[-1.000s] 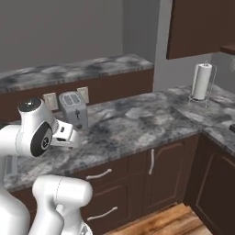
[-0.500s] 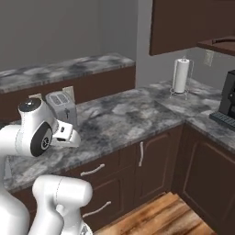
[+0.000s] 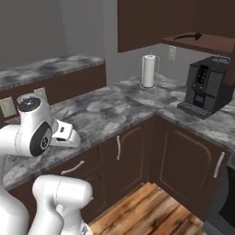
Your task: Locate and retrieve the dish brush and sponge from the cabinet. Place them next to the sink.
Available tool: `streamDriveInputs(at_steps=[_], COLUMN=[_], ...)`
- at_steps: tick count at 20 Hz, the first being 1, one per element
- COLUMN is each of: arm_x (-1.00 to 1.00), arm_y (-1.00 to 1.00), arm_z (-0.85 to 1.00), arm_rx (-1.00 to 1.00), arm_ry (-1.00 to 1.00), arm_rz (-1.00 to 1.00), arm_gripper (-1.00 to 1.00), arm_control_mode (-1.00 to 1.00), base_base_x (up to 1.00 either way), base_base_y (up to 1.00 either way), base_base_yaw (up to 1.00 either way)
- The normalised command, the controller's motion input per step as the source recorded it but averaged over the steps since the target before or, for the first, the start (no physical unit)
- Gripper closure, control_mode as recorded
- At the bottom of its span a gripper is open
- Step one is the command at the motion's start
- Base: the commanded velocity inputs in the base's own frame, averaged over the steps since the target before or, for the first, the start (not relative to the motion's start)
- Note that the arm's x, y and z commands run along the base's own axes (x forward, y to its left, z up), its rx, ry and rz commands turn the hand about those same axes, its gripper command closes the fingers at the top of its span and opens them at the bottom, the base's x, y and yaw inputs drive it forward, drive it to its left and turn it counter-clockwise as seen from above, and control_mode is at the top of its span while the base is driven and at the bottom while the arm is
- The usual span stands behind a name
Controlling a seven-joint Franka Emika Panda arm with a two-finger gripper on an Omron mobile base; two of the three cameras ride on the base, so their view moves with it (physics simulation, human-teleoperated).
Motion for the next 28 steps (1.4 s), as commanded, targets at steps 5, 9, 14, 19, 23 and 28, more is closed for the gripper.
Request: streamDriveInputs(at_steps=[5,9,14,19,23,28], arm_x=[0.00,0.00,0.00,0.00,0.00,0.00], arm_y=[0.00,0.00,0.00,0.00,0.00,0.00], arm_z=[0.00,0.00,0.00,0.00,0.00,0.00], arm_rx=[0.00,0.00,0.00,0.00,0.00,0.00], arm_ry=[0.00,0.00,0.00,0.00,0.00,0.00], arm_rz=[0.00,0.00,0.00,0.00,0.00,0.00], arm_gripper=[-1.00,-1.00,-1.00,-1.00,-1.00,-1.00], arm_control_mode=[1.00,1.00,1.00,1.00,1.00,1.00], base_base_x=[0.01,0.04,0.33,0.28,0.25,0.47], base_base_y=[-0.64,-0.60,-0.04,0.03,0.00,0.32], base_base_yaw=[-0.30,-0.30,-0.32,-0.39,-0.39,-0.32])
